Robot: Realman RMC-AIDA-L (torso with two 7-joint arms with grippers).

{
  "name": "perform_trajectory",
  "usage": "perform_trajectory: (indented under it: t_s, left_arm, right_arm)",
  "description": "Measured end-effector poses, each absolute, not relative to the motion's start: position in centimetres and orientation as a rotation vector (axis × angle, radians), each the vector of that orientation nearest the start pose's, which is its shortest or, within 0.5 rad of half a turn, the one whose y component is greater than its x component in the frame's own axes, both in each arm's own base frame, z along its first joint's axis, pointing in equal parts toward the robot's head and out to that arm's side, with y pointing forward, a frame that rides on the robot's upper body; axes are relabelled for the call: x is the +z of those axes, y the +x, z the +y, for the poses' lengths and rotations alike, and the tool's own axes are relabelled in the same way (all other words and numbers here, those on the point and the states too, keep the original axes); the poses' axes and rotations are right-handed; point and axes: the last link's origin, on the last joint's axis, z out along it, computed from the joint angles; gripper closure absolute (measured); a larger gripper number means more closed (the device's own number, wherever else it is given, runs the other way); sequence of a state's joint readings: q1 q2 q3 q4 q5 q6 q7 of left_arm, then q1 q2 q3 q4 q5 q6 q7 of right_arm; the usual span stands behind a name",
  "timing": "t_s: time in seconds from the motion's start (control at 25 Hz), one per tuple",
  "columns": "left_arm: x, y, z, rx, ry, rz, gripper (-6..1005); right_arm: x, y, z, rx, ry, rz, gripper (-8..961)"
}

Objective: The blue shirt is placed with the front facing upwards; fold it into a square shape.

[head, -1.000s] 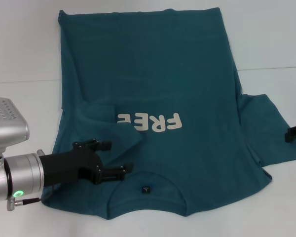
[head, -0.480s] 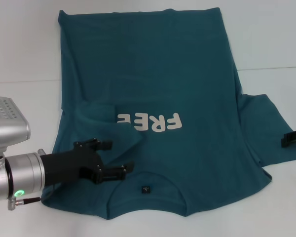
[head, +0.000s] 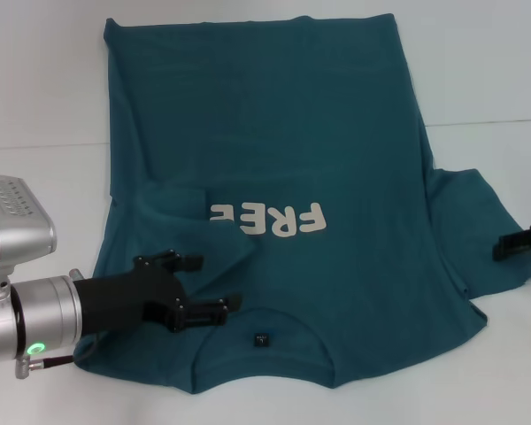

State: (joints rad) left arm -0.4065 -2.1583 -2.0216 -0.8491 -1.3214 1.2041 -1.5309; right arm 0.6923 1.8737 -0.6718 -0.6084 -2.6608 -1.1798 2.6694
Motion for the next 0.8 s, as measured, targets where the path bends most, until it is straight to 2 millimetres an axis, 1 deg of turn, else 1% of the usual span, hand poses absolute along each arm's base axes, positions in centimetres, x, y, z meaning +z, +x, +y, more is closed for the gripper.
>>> perform_trajectory:
  t_s: [0.08, 0.24, 0.4, 0.64, 0.8]
  left_arm:
    - [-4.54, -24.14, 33.67, -0.538, -2.646, -0.66, 80]
    - [-4.57, -24.17, 33.64, -0.538, -2.646, -0.662, 80]
    - [-4.6, -24.14, 33.66, -0.538, -2.648, -0.662, 80]
    - [-4.8, -24.01, 33.74, -0.54, -2.655, -0.665, 79]
    - [-4.79, -24.01, 33.74, -0.54, -2.655, -0.665, 79]
  right_arm:
    - [8.61, 34.78, 39.17, 0.064, -1.774, 1.841, 63]
    - [8.91, 35.13, 38.99, 0.095, -1.756, 1.854, 67]
    - [8.9, 35.4, 38.79, 0.104, -1.75, 1.86, 72]
    - [8.83, 35.53, 38.7, 0.103, -1.743, 1.869, 109]
    - [8.79, 35.49, 38.57, 0.09, -1.755, 1.869, 255]
